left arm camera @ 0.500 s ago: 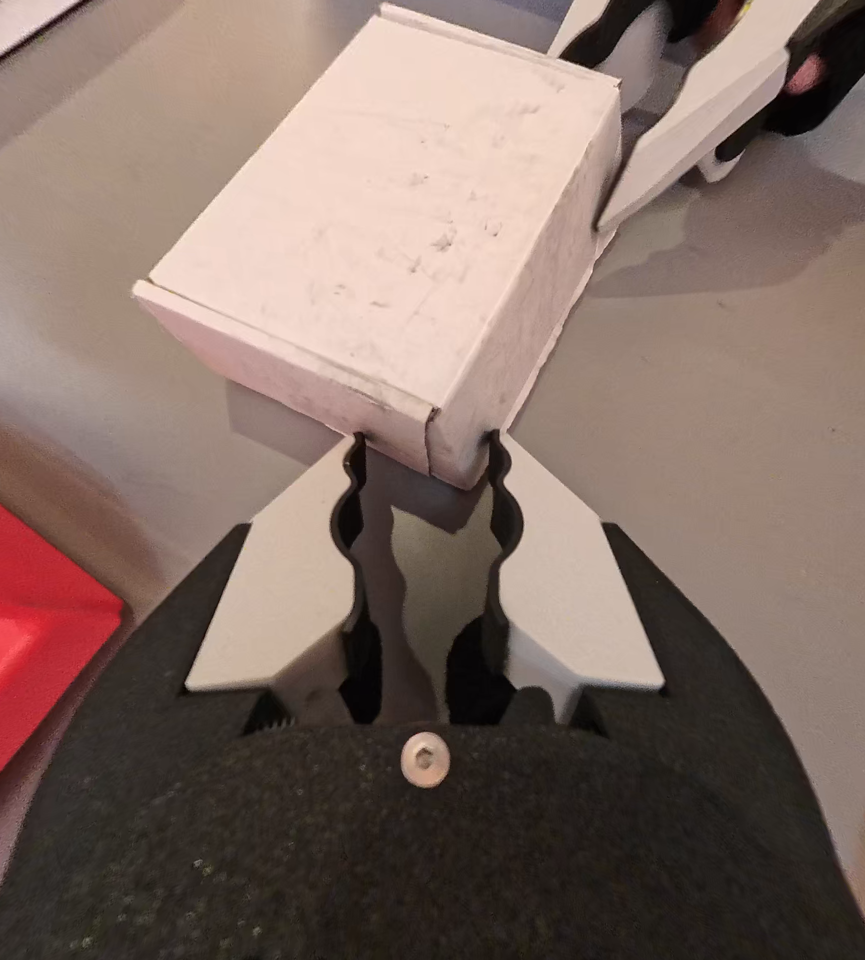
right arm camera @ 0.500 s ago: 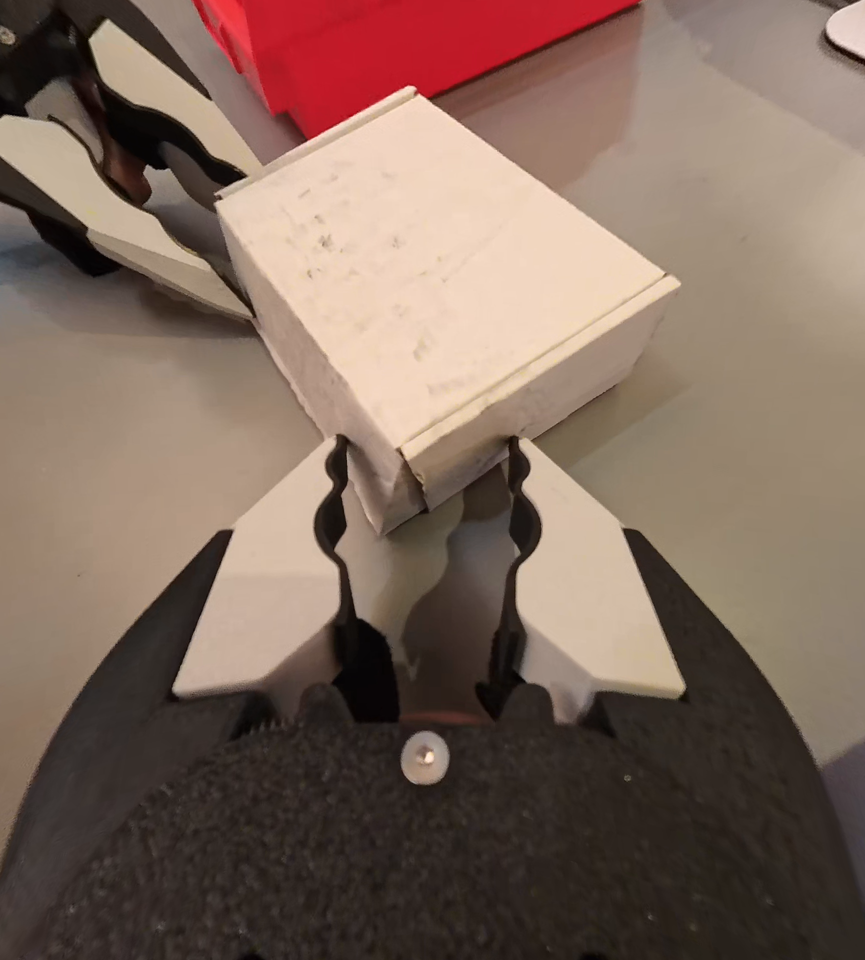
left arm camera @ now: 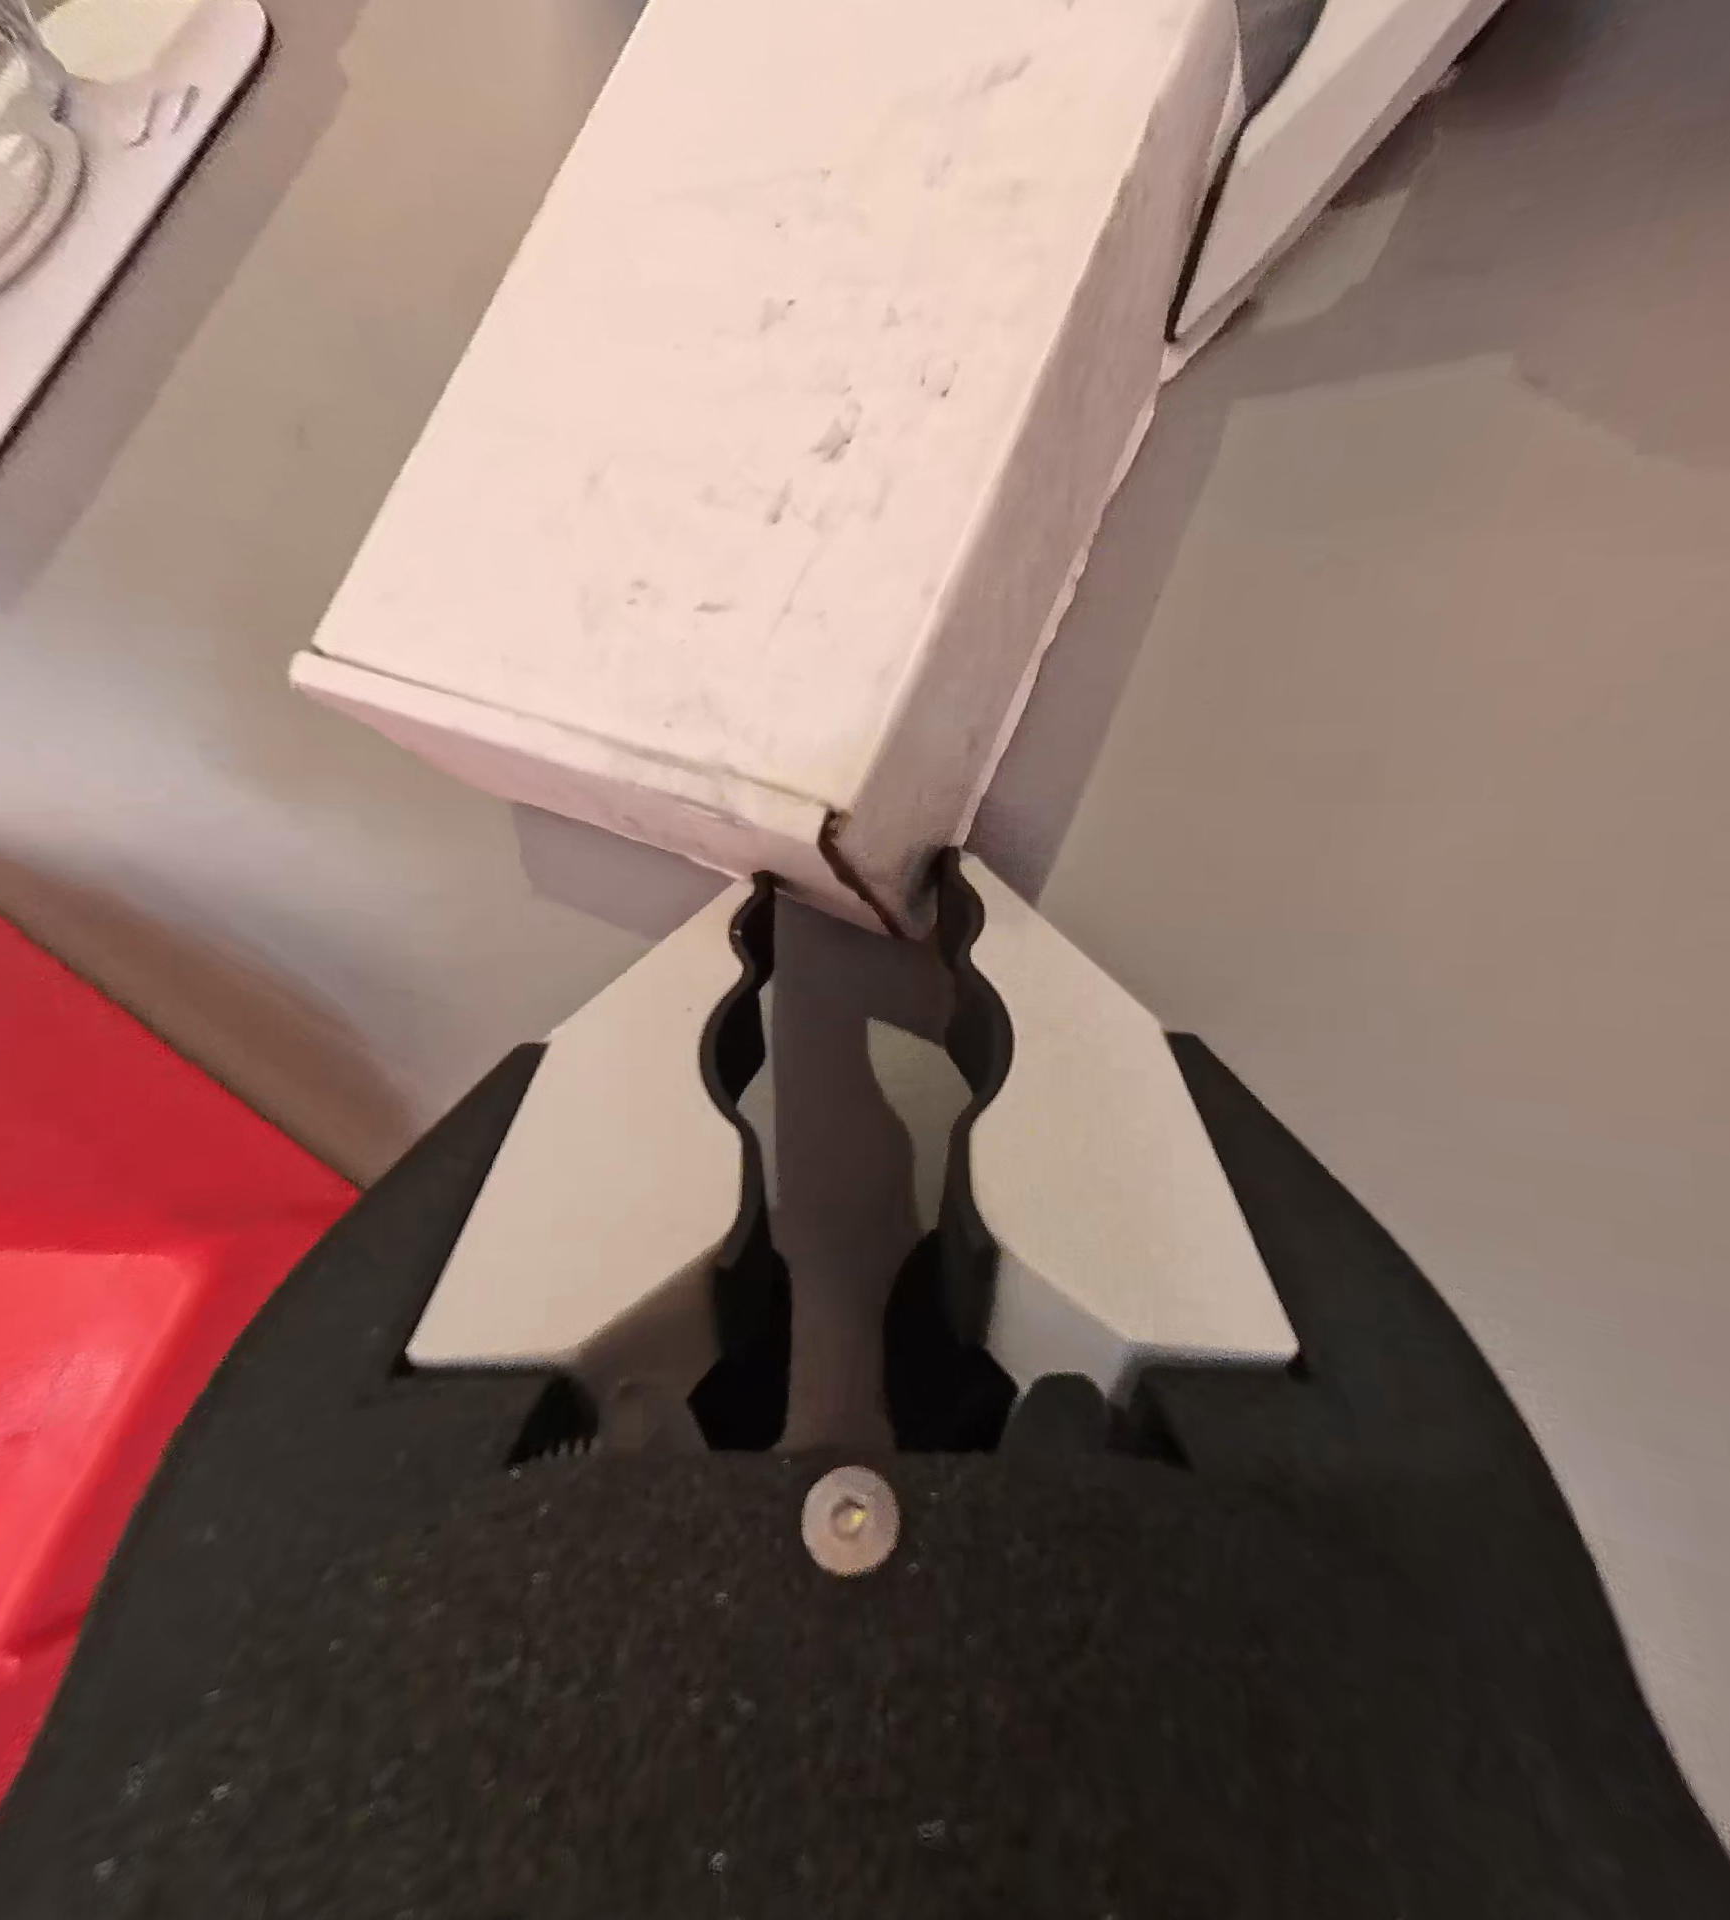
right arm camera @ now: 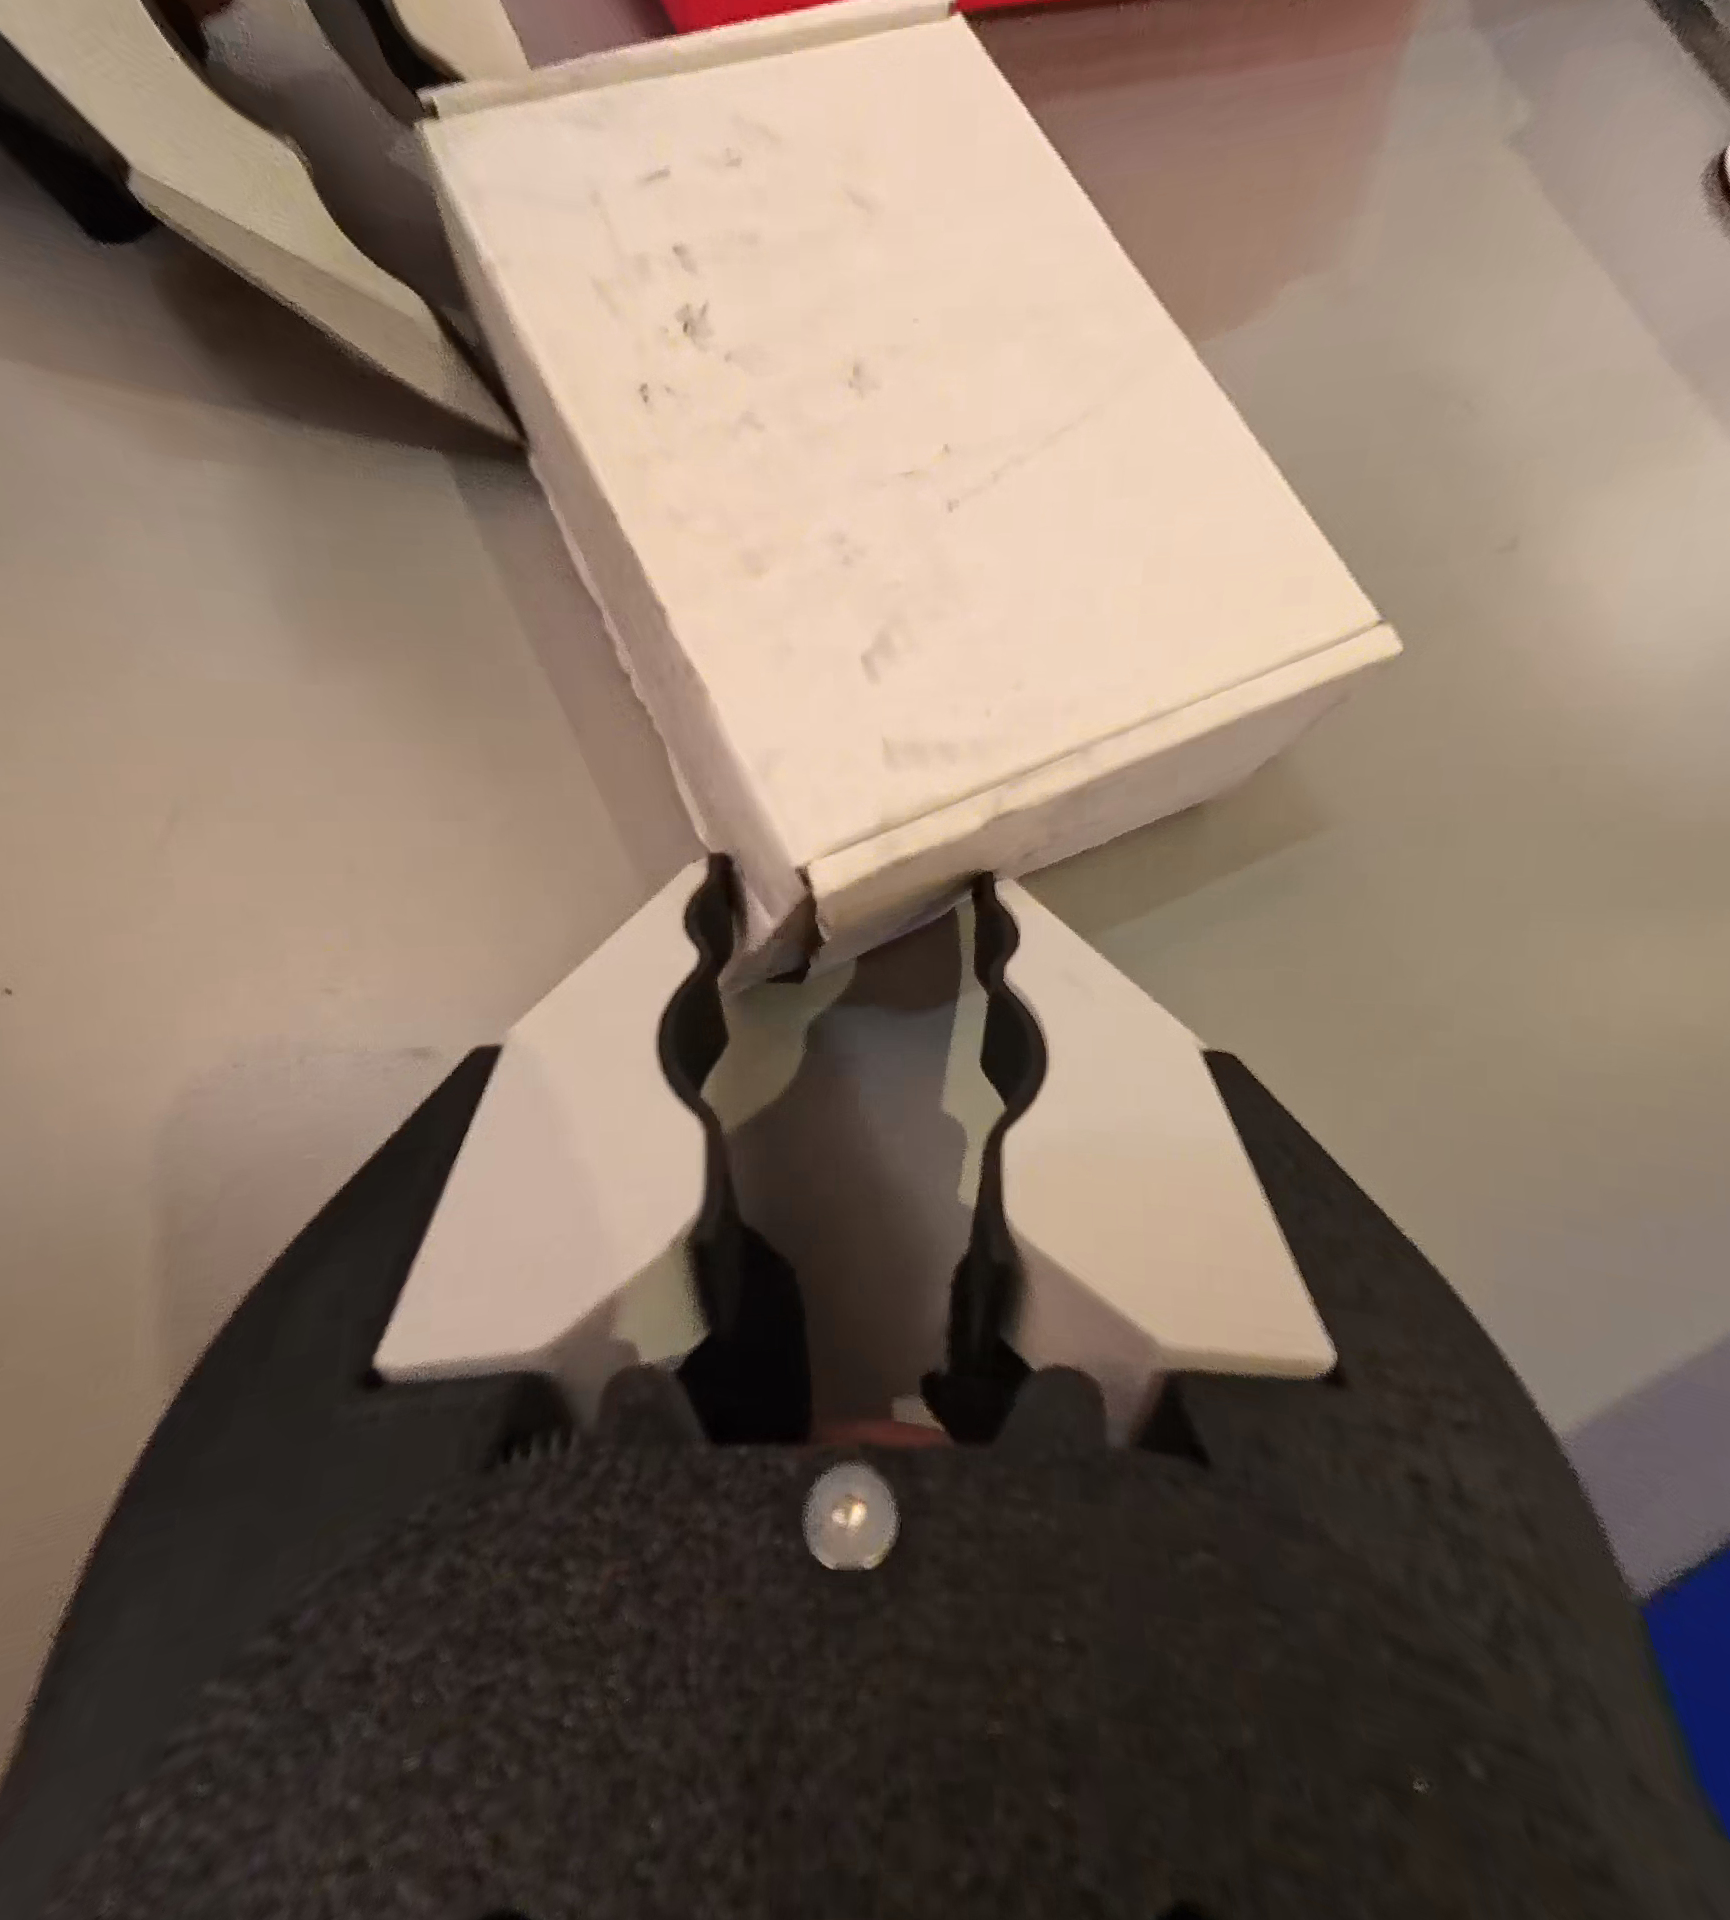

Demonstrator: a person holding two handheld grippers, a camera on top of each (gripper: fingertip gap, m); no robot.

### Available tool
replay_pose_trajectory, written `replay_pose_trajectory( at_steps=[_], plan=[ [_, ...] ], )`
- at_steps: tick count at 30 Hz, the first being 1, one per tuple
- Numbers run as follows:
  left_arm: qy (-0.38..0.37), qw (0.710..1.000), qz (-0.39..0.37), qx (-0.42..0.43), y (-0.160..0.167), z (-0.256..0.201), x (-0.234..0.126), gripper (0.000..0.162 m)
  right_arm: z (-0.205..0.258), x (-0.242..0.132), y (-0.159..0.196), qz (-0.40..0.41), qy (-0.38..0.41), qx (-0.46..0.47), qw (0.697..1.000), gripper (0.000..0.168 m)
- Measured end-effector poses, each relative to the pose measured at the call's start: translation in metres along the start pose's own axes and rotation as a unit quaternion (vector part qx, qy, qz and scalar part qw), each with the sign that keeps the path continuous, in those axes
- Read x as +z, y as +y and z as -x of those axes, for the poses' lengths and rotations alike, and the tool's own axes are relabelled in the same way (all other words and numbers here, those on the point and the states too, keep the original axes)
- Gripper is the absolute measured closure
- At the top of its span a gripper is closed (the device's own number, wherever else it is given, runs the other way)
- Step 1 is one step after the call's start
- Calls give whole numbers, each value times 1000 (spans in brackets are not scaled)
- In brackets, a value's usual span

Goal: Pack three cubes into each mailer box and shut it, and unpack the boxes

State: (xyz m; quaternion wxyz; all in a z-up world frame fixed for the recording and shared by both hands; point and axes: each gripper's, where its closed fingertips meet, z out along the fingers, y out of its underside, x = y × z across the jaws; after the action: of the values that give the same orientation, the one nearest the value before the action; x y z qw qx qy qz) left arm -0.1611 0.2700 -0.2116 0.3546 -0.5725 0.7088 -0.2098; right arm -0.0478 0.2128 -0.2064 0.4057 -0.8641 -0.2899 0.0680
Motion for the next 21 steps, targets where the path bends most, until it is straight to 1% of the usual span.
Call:
replay_pose_trajectory(
  at_steps=[3,5,8,14,16,19,21],
  plan=[
    [4,1000,6,-6,0,-1,-1,133,0,0,0,5,1,0,1000,121],
    [19,999,1,-26,1,-2,-1,131,2,-2,1,-5,-17,16,1000,119],
    [53,998,-7,-46,2,-6,-5,130,11,-7,2,-15,-48,11,999,118],
    [78,996,-22,-29,4,-14,-11,132,19,-11,5,-17,-64,-10,998,119],
    [78,996,-26,-25,4,-14,-10,132,22,-12,6,-18,-72,-14,997,121],
    [68,997,-26,-14,4,-12,-9,135,21,-12,8,-11,-68,-41,997,132],
    [61,998,-23,-10,4,-9,-8,135,19,-11,7,-5,-62,-43,997,133]
  ],
)
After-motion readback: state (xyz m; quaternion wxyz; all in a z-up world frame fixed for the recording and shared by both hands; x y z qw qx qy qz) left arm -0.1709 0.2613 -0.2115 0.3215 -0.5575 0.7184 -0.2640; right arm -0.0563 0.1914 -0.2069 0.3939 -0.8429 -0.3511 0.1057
